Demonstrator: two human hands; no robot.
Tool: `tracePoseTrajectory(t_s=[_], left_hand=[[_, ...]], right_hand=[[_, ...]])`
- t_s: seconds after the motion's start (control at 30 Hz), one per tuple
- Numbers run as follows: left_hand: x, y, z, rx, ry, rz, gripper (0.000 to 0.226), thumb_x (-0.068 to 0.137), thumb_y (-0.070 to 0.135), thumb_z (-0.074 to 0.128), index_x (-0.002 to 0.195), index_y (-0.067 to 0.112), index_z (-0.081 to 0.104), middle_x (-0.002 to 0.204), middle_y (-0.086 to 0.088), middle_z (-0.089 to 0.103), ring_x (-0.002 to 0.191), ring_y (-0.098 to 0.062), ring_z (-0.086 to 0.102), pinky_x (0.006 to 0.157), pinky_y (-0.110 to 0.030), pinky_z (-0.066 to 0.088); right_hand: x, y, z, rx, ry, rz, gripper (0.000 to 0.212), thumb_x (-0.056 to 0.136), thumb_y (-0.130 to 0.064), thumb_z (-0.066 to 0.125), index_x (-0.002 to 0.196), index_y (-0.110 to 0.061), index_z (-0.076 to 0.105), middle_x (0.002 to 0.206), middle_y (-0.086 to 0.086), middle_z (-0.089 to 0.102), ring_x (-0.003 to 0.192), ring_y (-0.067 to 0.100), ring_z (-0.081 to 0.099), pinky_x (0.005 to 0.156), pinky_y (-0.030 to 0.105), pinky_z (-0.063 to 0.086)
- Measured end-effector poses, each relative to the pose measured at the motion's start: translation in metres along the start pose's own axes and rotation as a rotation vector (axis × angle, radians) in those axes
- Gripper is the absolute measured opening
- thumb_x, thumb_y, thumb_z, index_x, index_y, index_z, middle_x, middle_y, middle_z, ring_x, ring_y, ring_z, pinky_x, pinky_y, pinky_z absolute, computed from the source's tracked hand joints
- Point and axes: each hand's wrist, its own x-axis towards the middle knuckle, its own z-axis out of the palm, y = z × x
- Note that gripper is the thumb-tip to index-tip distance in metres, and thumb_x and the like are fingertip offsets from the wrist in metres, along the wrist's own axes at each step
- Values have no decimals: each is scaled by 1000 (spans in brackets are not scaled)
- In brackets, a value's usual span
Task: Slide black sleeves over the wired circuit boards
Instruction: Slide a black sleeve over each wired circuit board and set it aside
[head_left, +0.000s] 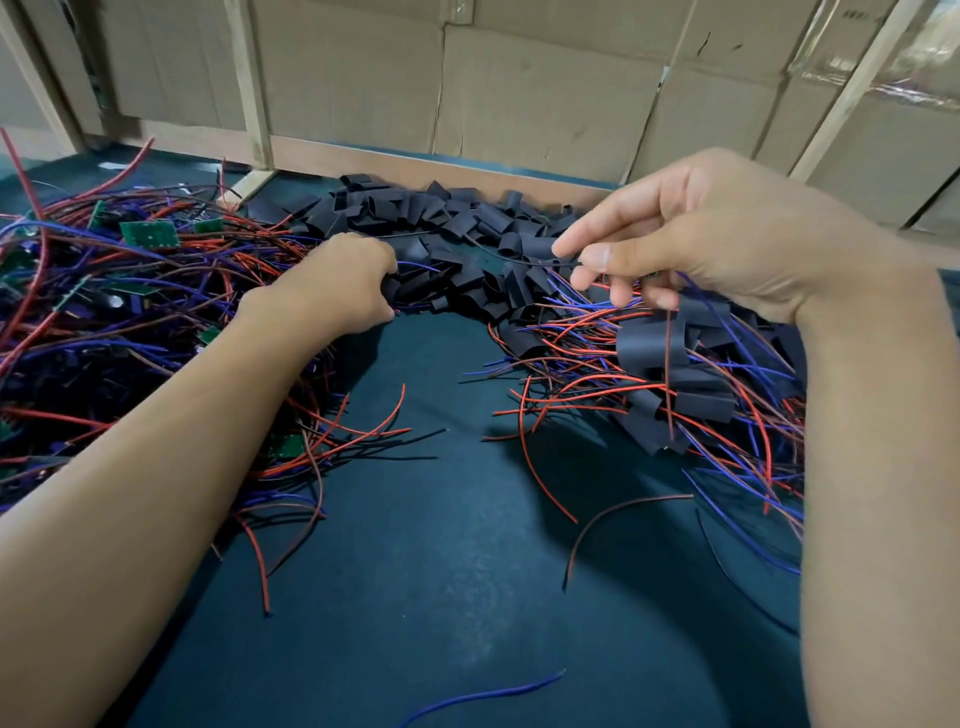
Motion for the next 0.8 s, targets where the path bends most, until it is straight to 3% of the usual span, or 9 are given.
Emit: tracePoseTrajectory(t_s=[0.1, 0.2, 0.33, 0.4, 0.5, 0.67, 0.8], left_hand=[[-1, -1, -3, -54, 27, 14, 34, 91, 40, 69, 106, 11, 63, 102, -13, 64, 97, -32, 56, 78, -38, 47], [-3, 3, -2, -118, 136, 82, 39, 95, 47, 56, 98, 8, 60, 80, -2, 57, 84, -30, 56, 66, -34, 38], [-5, 14, -7, -244, 305, 155, 41, 102, 48, 43, 105, 10, 57, 84, -3, 57, 85, -29, 54, 72, -35, 38], [-5, 16, -10, -215, 315, 207, 42, 105, 45, 38, 103, 8, 57, 94, -10, 59, 98, -35, 53, 80, -39, 39], [-8, 20, -14, -212, 322, 265, 46, 106, 44, 35, 126, 8, 57, 118, -12, 61, 117, -35, 47, 101, -48, 40], [-22, 37, -25, -315, 363, 503, 38, 106, 37, 35, 118, 10, 58, 99, -7, 64, 91, -26, 56, 81, -36, 40], [-26, 52, -30, -320, 373, 601, 32, 108, 25, 38, 126, 5, 56, 101, -2, 60, 94, -20, 52, 80, -24, 34]], right_hand=[[1, -1, 1, -5, 2, -11, 13, 86, -8, 76, 99, -10, 80, 77, 8, 75, 57, 13, 56, 41, 19, 39], [3, -3, 3, -48, 22, 8, 22, 73, -29, 84, 89, -13, 82, 67, 13, 62, 53, 17, 46, 41, 21, 37], [5, 0, 1, -29, 111, -11, 38, 61, -42, 86, 83, -11, 81, 60, 7, 57, 51, 17, 44, 40, 21, 35], [3, 1, -2, -17, 133, -19, 45, 55, -48, 88, 83, -13, 81, 65, 16, 55, 54, 23, 42, 43, 23, 36], [2, 2, -4, -7, 181, -27, 48, 52, -49, 88, 83, -12, 80, 74, 23, 59, 54, 23, 41, 47, 26, 36], [2, -2, -5, 154, 315, -91, 23, 79, -21, 85, 80, -1, 75, 71, 18, 57, 47, 14, 36, 42, 24, 35], [0, -6, -10, 193, 428, -98, 25, 85, -20, 80, 86, 4, 71, 50, -3, 49, 45, 12, 33, 41, 22, 29]])
